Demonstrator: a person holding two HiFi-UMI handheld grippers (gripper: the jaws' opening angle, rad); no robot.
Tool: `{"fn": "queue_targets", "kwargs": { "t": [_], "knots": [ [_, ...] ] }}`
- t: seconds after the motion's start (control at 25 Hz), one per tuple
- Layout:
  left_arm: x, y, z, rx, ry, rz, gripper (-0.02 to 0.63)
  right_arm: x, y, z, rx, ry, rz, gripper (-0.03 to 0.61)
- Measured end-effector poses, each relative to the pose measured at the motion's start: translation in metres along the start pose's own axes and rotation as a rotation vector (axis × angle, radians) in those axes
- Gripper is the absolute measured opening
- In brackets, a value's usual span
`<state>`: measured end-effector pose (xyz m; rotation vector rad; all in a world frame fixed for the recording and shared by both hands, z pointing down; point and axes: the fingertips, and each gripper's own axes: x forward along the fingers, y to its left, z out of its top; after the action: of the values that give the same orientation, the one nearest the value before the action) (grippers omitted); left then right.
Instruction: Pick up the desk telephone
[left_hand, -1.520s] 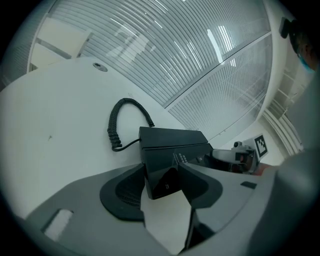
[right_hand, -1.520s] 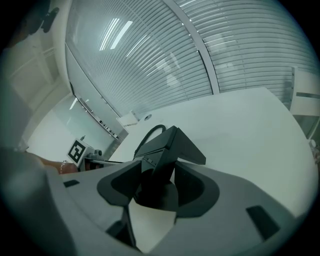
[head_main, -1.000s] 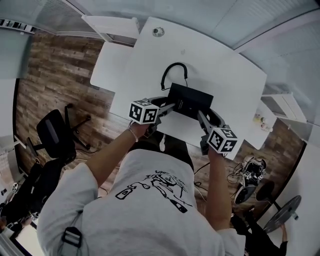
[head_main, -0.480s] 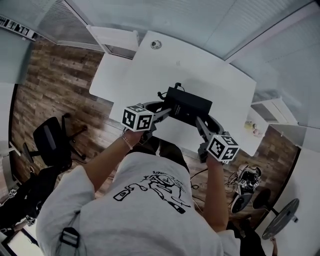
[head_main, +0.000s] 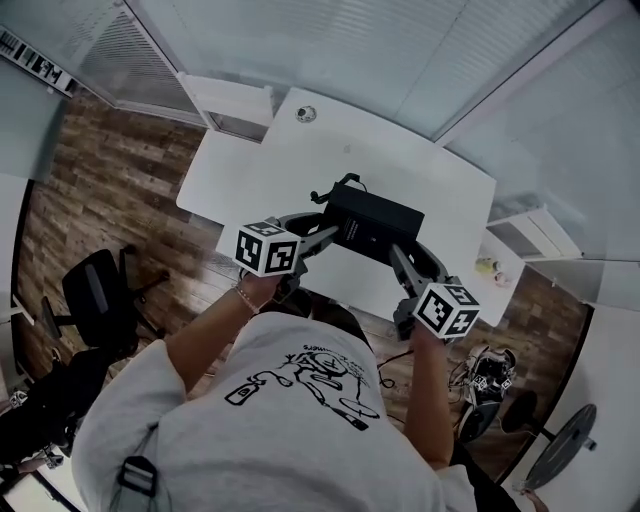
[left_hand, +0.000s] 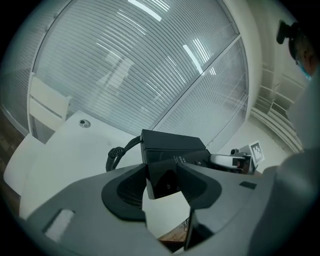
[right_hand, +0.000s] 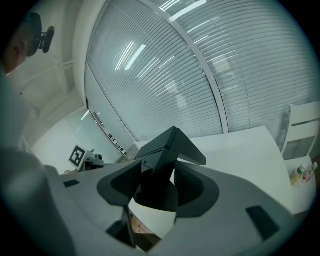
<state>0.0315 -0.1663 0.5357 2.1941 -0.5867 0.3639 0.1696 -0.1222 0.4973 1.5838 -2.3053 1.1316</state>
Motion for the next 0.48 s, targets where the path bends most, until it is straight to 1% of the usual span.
{"fn": "queue_targets", "kwargs": {
  "t": [0.28,0.48],
  "knots": [
    [-0.014,-0.021,0.027,0.016,-0.021,-0.004,0.175,-0.015,0.017,0.029,-0.022,-0.023,0.004,0.198],
    [-0.022,-0.035,0.045,0.040,-0.018,0.001,0.175,-0.026,0.029,0.049,-0.029,-0.052,0.003,0.198]
  ]
}}
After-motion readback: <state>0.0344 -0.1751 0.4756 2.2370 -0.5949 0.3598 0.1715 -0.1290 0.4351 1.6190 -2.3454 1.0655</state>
